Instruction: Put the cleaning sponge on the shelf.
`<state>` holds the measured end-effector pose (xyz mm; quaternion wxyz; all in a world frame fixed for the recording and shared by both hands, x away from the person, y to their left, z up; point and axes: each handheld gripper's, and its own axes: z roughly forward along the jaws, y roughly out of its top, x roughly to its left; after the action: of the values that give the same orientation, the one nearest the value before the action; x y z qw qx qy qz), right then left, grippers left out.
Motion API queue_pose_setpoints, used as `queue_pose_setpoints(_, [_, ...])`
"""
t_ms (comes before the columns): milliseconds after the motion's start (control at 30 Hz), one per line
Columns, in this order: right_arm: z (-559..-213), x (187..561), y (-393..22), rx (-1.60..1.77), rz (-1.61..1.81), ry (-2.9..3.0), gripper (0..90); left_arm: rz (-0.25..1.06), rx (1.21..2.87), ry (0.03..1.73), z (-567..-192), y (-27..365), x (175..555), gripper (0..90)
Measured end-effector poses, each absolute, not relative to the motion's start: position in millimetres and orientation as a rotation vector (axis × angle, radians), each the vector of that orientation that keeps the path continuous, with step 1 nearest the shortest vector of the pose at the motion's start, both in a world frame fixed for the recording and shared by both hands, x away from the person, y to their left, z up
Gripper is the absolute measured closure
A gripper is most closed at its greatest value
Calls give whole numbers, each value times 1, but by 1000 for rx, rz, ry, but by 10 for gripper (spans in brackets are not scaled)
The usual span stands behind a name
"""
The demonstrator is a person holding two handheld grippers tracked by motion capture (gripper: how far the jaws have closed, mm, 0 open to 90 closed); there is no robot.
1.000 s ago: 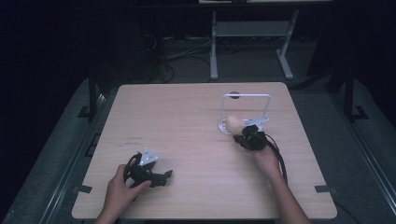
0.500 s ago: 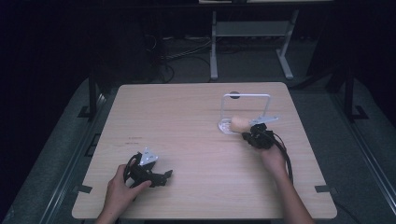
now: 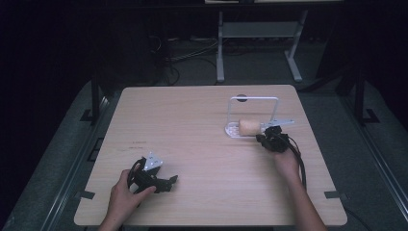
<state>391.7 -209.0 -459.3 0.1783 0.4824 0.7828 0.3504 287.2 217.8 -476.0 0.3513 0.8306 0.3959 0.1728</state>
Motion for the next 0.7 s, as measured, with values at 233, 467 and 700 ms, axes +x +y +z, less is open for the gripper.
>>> queue_pose_setpoints(233, [-459, 389, -211, 1367, 998, 2214, 899, 448, 2150, 1025, -476, 218, 287, 126])
queue_pose_setpoints(467, [-455, 381, -211, 1339, 1009, 2226, 880, 448, 2150, 1025, -476, 218, 287, 126])
queue_pose_setpoints(700, [-450, 370, -212, 1327, 1003, 2235, 768, 448, 2151, 1025, -476, 218, 287, 126])
